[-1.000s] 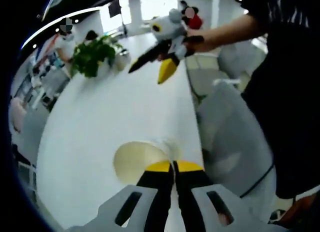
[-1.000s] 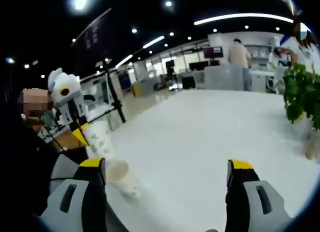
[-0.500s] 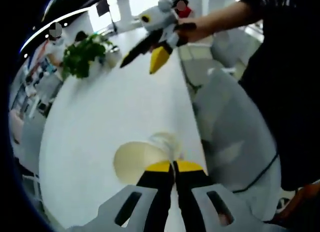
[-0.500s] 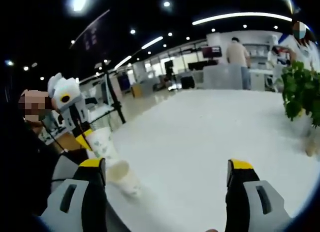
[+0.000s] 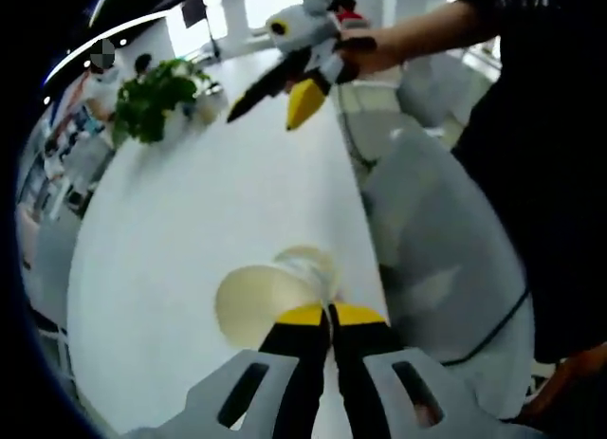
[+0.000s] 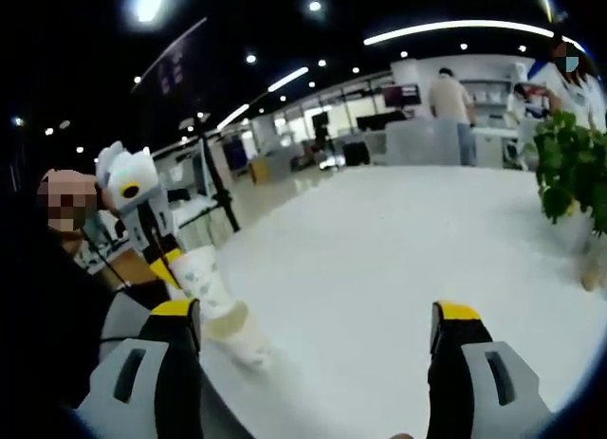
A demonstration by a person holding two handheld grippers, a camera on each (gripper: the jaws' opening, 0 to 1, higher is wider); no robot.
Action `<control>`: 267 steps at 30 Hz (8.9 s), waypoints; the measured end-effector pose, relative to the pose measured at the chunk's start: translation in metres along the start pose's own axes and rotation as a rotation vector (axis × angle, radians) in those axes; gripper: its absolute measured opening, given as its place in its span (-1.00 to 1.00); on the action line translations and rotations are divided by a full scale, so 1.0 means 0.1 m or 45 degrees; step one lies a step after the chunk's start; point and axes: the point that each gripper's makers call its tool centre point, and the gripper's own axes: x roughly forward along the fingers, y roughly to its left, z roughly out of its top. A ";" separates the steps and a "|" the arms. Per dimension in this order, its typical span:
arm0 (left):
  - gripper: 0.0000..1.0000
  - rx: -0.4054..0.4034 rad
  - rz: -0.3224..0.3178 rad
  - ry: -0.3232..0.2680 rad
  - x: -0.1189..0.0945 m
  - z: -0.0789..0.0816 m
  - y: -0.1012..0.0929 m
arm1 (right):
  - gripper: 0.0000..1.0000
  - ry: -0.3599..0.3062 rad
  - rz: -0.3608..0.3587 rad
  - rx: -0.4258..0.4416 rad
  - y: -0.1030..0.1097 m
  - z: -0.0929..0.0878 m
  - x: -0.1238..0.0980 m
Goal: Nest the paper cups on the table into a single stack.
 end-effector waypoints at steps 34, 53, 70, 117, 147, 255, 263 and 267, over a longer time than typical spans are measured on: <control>-0.99 0.102 -0.029 0.075 0.19 -0.05 0.05 | 0.98 0.008 -0.004 0.028 -0.03 -0.09 0.01; -0.98 0.126 -0.038 0.083 0.19 -0.05 0.07 | 0.98 0.006 0.004 0.020 0.00 -0.10 0.02; -0.89 0.131 -0.031 0.092 0.22 -0.05 0.11 | 0.97 -0.001 0.018 0.037 0.02 -0.08 0.03; -0.76 0.099 -0.122 0.186 0.43 -0.24 0.05 | 0.96 -0.030 -0.033 0.090 -0.09 -0.19 -0.14; -0.28 -0.001 -0.104 0.109 0.37 -0.23 0.00 | 0.95 -0.022 0.001 0.092 -0.07 -0.17 -0.03; 0.24 -0.446 0.200 -0.320 0.13 -0.67 0.08 | 0.57 0.320 0.336 -0.258 0.52 -0.94 0.32; 0.22 -0.460 0.188 -0.335 0.21 -0.67 0.08 | 0.50 0.342 0.386 -0.292 0.62 -0.94 0.39; 0.22 -0.479 0.189 -0.342 0.24 -0.66 0.10 | 0.41 0.359 0.424 -0.330 0.66 -0.94 0.42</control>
